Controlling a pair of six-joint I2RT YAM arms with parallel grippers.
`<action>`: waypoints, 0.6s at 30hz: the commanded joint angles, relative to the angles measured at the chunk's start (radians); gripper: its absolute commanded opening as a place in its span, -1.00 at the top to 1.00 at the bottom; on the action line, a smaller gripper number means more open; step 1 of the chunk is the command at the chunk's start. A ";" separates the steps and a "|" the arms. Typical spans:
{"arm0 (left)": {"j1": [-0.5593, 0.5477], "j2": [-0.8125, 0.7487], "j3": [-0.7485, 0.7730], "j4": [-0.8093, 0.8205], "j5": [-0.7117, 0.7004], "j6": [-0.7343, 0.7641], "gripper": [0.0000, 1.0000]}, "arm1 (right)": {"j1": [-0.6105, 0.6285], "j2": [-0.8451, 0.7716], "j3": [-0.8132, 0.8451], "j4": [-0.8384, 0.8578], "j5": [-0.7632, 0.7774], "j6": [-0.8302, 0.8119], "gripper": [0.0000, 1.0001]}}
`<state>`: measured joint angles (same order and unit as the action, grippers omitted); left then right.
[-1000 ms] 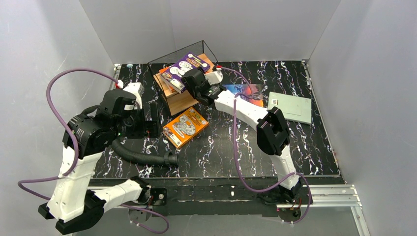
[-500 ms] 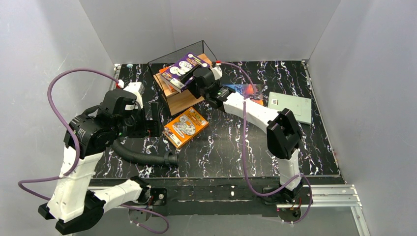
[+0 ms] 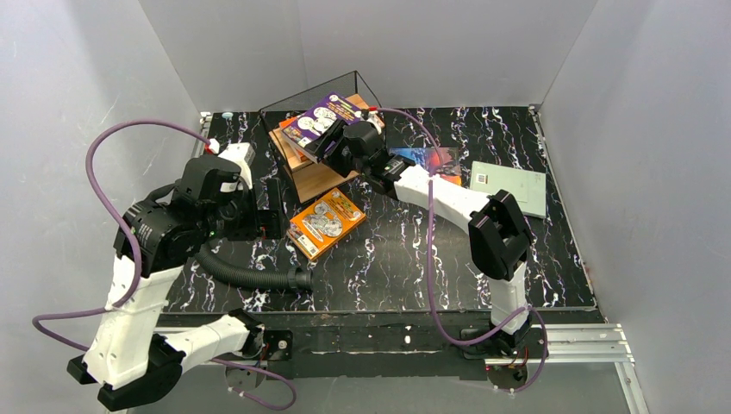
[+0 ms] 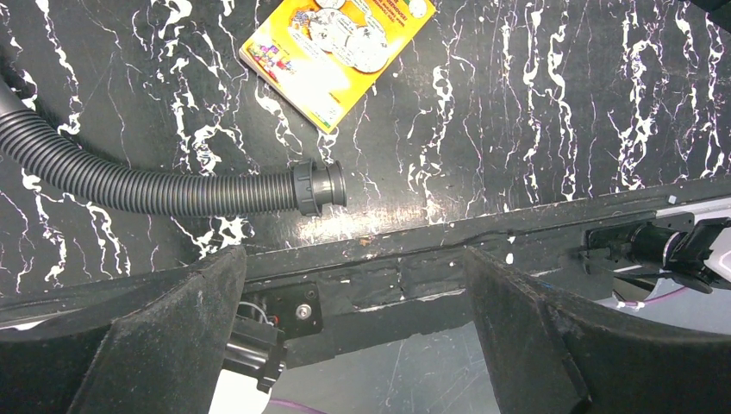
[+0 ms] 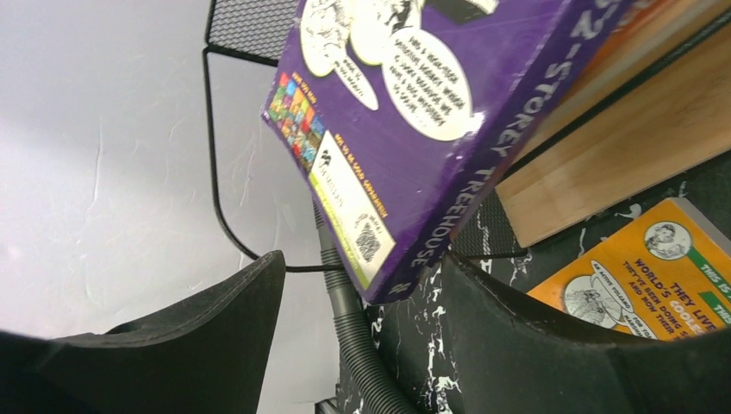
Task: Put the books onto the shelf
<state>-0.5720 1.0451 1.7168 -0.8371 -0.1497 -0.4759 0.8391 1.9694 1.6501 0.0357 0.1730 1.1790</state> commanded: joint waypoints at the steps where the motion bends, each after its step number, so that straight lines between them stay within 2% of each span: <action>1: 0.003 0.001 -0.012 -0.031 -0.008 0.002 -0.97 | 0.001 -0.052 0.028 0.082 -0.048 -0.057 -0.48; 5: 0.003 0.001 -0.016 -0.030 -0.007 0.002 -0.97 | 0.002 -0.026 0.079 0.074 -0.069 -0.072 -0.47; 12: 0.003 0.002 -0.015 -0.034 -0.008 0.002 -0.97 | -0.003 0.113 0.304 -0.028 -0.161 -0.084 -0.47; 18: 0.003 -0.008 -0.032 -0.026 -0.013 0.002 -0.97 | -0.007 0.061 0.193 0.005 -0.165 -0.082 -0.47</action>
<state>-0.5720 1.0451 1.7077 -0.8337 -0.1497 -0.4755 0.8387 2.0758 1.8954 0.0040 0.0330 1.1160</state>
